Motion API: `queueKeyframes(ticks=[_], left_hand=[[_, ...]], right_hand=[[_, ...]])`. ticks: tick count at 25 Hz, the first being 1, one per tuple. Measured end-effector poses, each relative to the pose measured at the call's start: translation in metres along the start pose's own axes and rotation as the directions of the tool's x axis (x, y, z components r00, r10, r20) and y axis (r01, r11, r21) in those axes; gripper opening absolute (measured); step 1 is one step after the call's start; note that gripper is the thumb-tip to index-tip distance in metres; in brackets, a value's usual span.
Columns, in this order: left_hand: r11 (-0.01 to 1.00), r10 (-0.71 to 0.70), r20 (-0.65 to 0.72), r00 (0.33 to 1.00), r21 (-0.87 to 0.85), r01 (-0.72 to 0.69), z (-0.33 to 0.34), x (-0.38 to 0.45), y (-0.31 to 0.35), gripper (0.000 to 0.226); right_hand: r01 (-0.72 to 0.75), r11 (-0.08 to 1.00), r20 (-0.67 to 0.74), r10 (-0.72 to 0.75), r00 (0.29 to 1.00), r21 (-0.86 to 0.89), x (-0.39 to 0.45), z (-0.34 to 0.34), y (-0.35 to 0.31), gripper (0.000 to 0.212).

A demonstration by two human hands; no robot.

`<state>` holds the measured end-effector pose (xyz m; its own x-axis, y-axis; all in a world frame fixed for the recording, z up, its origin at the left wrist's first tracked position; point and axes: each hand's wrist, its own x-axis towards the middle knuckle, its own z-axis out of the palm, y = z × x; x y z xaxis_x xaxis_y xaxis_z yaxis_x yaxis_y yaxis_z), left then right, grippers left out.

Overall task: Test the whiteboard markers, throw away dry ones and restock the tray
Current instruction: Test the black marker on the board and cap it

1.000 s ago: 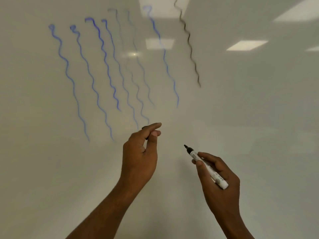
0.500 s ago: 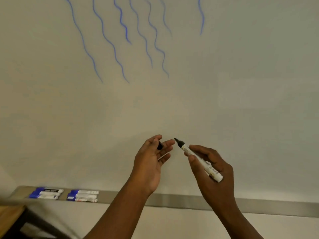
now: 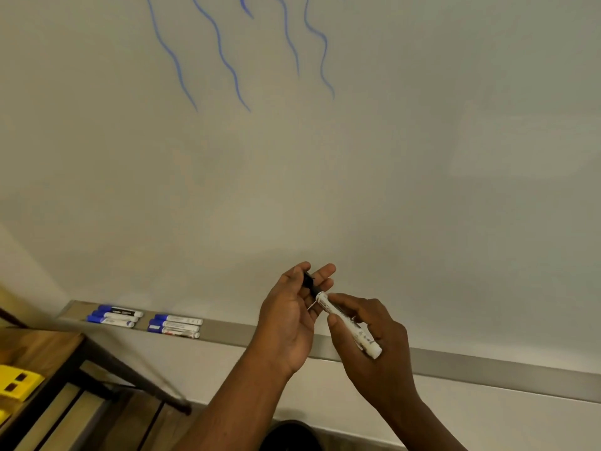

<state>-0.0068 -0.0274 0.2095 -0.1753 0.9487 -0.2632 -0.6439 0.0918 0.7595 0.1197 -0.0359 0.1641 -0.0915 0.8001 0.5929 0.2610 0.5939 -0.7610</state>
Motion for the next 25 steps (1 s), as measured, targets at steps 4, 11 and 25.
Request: queueKeyframes(ticks=[4,11,25], left_hand=[[0.996,0.059,-0.054,0.997,0.065,-0.055,-0.001,-0.004,-0.012,0.023],[0.982,0.186,-0.212,0.959,0.046,-0.181,-0.014,-0.002,-0.031,0.019],[0.98,0.168,-0.408,0.897,-0.03,-0.197,-0.056,-0.004,-0.05,0.02]], right_hand=[[0.017,1.0,0.019,-0.017,1.0,-0.001,-0.002,0.003,0.012,0.027],[0.033,0.996,0.085,-0.04,0.996,0.079,-0.013,0.015,0.024,0.027],[-0.263,0.934,0.38,0.158,0.912,0.242,-0.025,0.042,0.041,0.025]])
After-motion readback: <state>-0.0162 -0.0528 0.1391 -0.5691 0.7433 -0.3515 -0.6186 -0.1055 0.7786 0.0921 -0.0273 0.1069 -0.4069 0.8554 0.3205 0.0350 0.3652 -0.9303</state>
